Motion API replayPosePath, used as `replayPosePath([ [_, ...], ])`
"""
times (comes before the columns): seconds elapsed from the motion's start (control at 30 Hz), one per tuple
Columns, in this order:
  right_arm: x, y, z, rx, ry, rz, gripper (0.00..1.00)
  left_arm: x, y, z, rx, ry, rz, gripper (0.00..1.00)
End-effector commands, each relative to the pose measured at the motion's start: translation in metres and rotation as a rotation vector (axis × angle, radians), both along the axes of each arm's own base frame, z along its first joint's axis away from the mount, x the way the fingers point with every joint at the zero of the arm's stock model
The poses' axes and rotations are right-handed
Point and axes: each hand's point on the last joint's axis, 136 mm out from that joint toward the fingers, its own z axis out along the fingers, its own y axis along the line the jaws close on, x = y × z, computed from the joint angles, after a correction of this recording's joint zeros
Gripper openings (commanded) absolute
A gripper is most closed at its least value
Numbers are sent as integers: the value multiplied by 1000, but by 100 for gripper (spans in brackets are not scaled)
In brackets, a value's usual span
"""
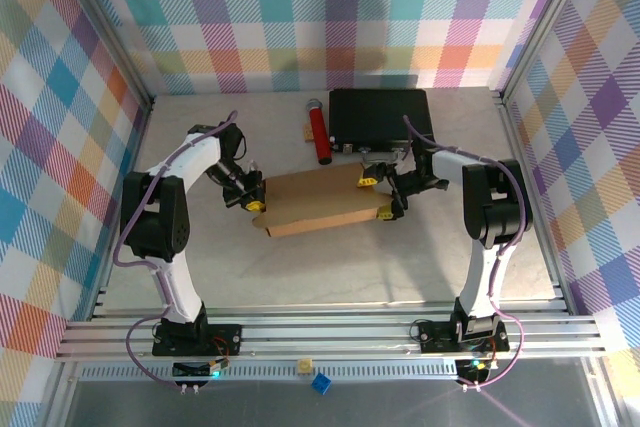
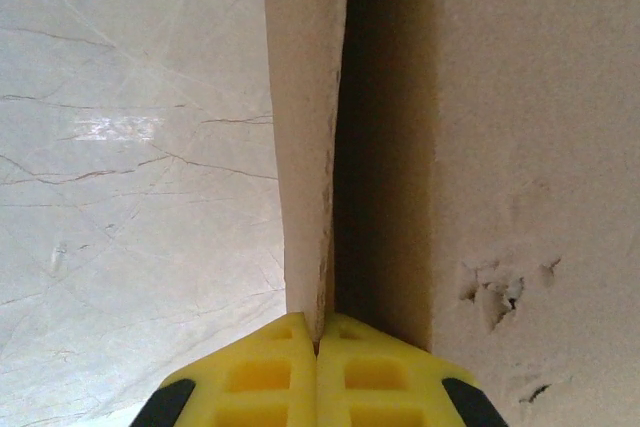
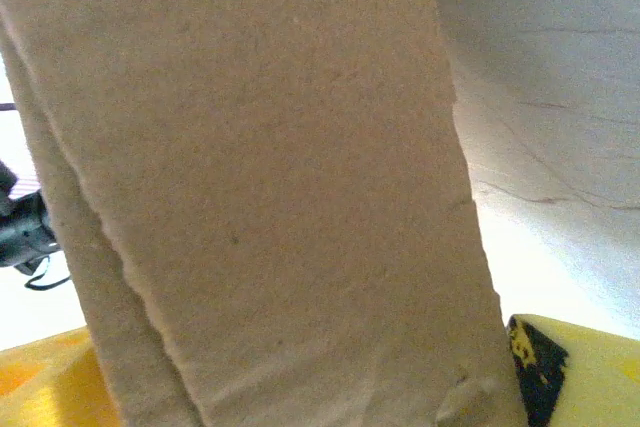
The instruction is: Fold the paper box
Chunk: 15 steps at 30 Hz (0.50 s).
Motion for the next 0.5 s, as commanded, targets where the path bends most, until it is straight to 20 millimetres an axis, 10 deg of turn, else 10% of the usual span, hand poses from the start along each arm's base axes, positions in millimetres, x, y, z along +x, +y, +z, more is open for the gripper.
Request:
replayPosePath([
  [0.0, 5, 8, 13, 86, 1, -9, 89, 1, -6, 8, -52, 26, 19, 0],
  [0.27, 8, 8, 21, 68, 25, -43, 72, 8, -9, 16, -74, -2, 36, 0],
  [0.47, 15, 7, 31, 39, 45, -77, 57, 16, -2, 38, -29, -63, 48, 38],
])
